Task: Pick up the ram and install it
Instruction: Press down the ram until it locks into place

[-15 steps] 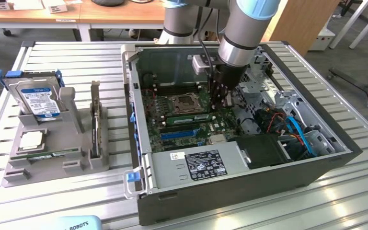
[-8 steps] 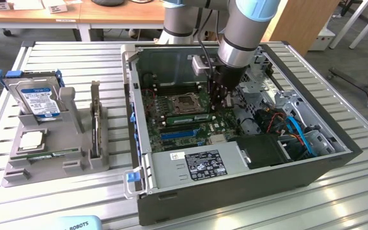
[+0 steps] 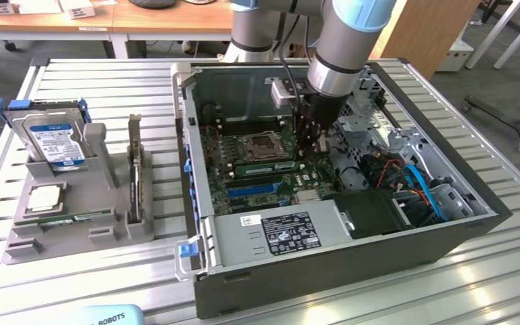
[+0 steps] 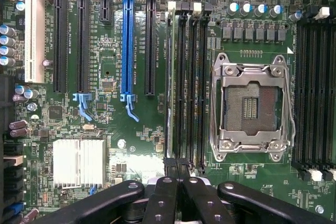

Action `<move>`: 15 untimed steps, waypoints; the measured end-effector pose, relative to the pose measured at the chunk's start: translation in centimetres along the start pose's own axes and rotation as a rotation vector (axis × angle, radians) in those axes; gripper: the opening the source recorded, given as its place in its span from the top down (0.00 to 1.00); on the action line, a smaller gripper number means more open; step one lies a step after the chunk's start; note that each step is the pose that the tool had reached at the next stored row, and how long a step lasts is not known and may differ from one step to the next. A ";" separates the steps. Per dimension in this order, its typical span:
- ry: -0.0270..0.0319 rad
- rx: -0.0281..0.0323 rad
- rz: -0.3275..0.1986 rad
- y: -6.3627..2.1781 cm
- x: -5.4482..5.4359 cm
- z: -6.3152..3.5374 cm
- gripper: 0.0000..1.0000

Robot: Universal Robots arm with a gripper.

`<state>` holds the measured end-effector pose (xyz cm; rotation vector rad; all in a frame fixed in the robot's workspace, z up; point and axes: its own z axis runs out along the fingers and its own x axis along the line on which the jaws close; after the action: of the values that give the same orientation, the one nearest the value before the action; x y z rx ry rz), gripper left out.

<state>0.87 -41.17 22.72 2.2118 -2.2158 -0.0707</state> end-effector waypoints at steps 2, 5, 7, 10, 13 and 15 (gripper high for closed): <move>0.0001 -0.0001 0.000 0.00 0.0 0.10 0.90; 0.0004 -0.0001 0.000 0.00 0.0 0.15 0.90; 0.0002 0.0000 0.000 -0.01 0.0 0.19 0.90; 0.0005 -0.0002 0.000 -0.01 0.0 0.30 0.90; 0.0003 -0.0002 0.000 -0.01 0.0 0.31 0.90; 0.0000 0.0001 0.000 -0.01 0.0 0.37 0.90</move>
<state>0.87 -41.17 22.35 2.2118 -2.2159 -0.0706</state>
